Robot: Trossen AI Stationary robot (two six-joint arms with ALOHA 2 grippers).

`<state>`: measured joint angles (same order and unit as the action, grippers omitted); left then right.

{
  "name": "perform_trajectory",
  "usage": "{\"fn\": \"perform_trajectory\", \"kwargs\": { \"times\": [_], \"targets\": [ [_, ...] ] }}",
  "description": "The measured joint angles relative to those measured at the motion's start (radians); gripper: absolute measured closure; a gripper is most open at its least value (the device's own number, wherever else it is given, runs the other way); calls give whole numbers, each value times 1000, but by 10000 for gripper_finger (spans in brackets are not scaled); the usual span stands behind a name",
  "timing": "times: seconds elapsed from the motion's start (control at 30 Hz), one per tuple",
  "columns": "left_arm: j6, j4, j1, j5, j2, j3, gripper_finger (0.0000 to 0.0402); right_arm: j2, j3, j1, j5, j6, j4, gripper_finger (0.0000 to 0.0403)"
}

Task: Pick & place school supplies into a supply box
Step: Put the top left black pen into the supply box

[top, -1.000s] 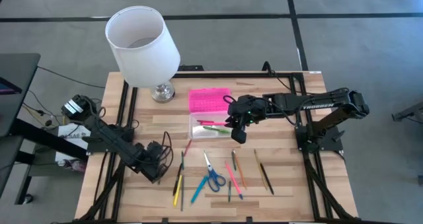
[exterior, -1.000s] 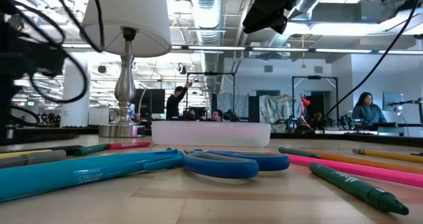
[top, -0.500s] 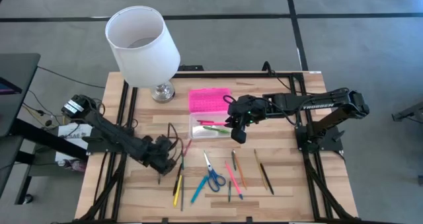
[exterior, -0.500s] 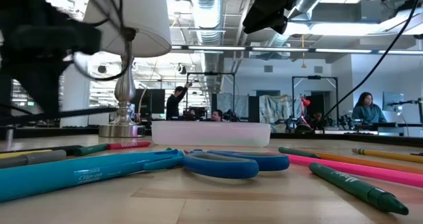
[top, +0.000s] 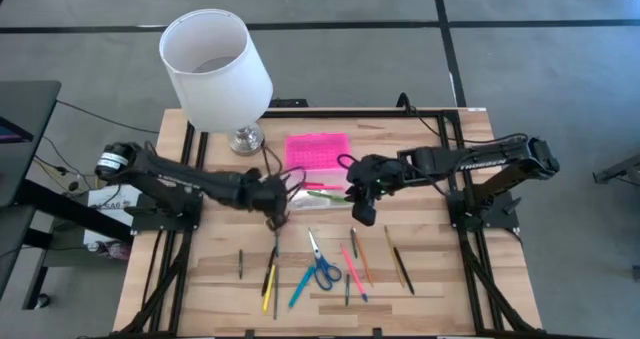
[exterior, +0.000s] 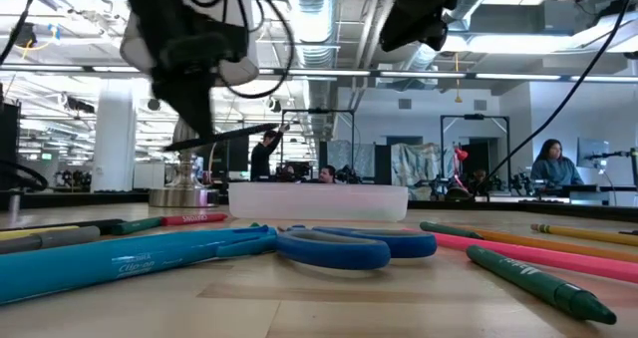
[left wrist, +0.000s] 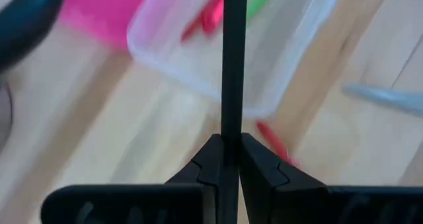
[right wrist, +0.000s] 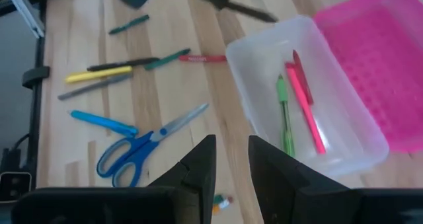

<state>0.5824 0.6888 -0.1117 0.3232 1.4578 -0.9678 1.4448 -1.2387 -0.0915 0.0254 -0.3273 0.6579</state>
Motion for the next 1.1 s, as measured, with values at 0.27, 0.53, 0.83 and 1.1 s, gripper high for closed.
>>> {"fn": "perform_trajectory", "kwargs": {
  "times": [0.27,0.53,0.83,1.1],
  "targets": [
    [-289,-208,181,-138,18,-1,380,0,0,-65,109,-90,78,321],
    [-448,-316,246,-260,110,-14,380,0,0,-103,164,-181,116,321],
    [-493,-297,247,-287,266,-107,380,0,0,-119,187,-216,132,321],
    [-521,-304,251,-231,279,-128,374,0,0,-118,187,-223,153,321]
  ]
}}
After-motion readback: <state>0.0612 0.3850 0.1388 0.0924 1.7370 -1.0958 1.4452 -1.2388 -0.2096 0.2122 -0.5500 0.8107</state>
